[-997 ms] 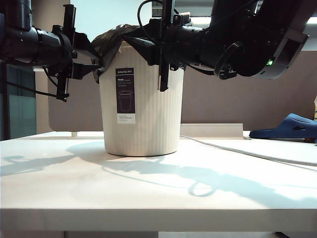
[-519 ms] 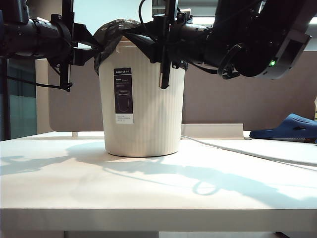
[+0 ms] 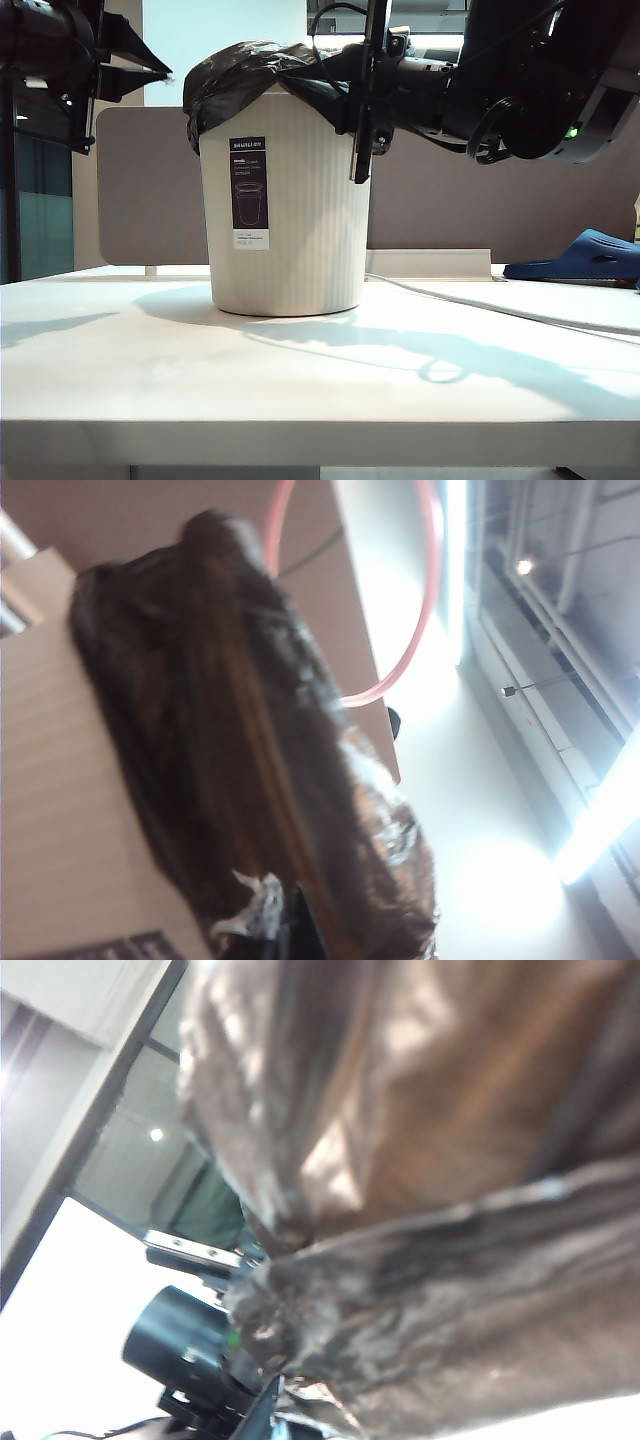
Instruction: Open the ring lid of the trash can, pull out the black garbage bag inside, and place it on the table.
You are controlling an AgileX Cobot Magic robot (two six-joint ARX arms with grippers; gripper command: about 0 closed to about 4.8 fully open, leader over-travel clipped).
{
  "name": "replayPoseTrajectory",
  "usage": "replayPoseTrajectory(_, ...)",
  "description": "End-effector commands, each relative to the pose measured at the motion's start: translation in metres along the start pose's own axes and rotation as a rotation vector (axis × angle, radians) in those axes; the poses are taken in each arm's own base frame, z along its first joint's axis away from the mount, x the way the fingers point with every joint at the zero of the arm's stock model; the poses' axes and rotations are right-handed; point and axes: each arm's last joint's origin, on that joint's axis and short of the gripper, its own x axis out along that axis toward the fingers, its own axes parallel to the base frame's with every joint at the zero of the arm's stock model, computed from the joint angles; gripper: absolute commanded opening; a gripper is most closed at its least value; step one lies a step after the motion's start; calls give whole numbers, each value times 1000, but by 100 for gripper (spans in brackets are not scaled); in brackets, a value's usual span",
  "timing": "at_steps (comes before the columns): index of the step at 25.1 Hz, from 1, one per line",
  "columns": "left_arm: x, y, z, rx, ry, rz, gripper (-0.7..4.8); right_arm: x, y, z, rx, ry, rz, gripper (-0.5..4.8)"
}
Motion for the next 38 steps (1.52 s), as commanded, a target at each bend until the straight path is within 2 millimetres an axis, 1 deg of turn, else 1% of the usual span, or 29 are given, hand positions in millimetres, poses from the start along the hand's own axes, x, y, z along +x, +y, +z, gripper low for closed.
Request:
replayPoseTrajectory(1,0,-2,-1,-64,66,-25,26,6,16,6,-16,28,90,-4)
replayPoseTrajectory(2,0,-2,-1,-72,67,-23,127,9,20,9,-18,46,106,-4)
replayPoseTrajectory(3,0,-2,-2,-98,69,-17,207,11,23,12,-20,45,116,-4)
replayPoseTrajectory(4,0,-2,-2,-115,69,-16,234,12,24,13,-21,46,119,-4)
replayPoseTrajectory(5,0,-2,-2,-155,69,-15,277,13,24,13,-17,54,117,-4)
replayPoseTrajectory(6,0,-1,-2,-187,71,-13,289,15,24,11,-7,69,114,-4)
replayPoseTrajectory(11,7,-5,-20,-217,108,-20,288,30,27,-5,16,116,130,-4)
replayPoseTrajectory(15,8,-6,-22,-216,93,-19,287,35,28,-13,29,144,135,-4)
replayPoseTrajectory(16,8,-6,-22,-216,91,-18,286,35,28,-13,27,147,133,-4)
replayPoseTrajectory(18,8,-6,-22,-217,82,-17,264,35,26,-13,37,150,119,-4)
replayPoseTrajectory(20,9,-7,-25,-217,86,-16,197,35,25,-13,35,151,116,-4)
replayPoseTrajectory(21,9,-8,-26,-217,72,-14,126,35,25,-13,35,150,116,-4)
replayPoseTrajectory(23,10,-7,-26,-217,56,-8,71,35,25,-13,35,155,117,-4)
replayPoseTrajectory(25,10,-7,-26,-216,56,-8,47,35,25,-13,34,159,118,-4)
replayPoseTrajectory(26,10,-7,-26,-216,56,-9,46,35,25,-13,34,161,118,-4)
replayPoseTrajectory(27,10,-7,-26,-206,53,-9,1,35,25,-13,34,162,118,-4)
replayPoseTrajectory(28,9,-7,-26,-193,50,-10,-6,35,25,-14,33,164,118,-4)
replayPoseTrajectory(32,9,-8,-24,-163,24,-14,-6,35,25,-14,21,182,121,-4)
replayPoseTrajectory(38,9,-18,-21,-135,-15,-110,-6,34,25,-14,1,194,124,-1)
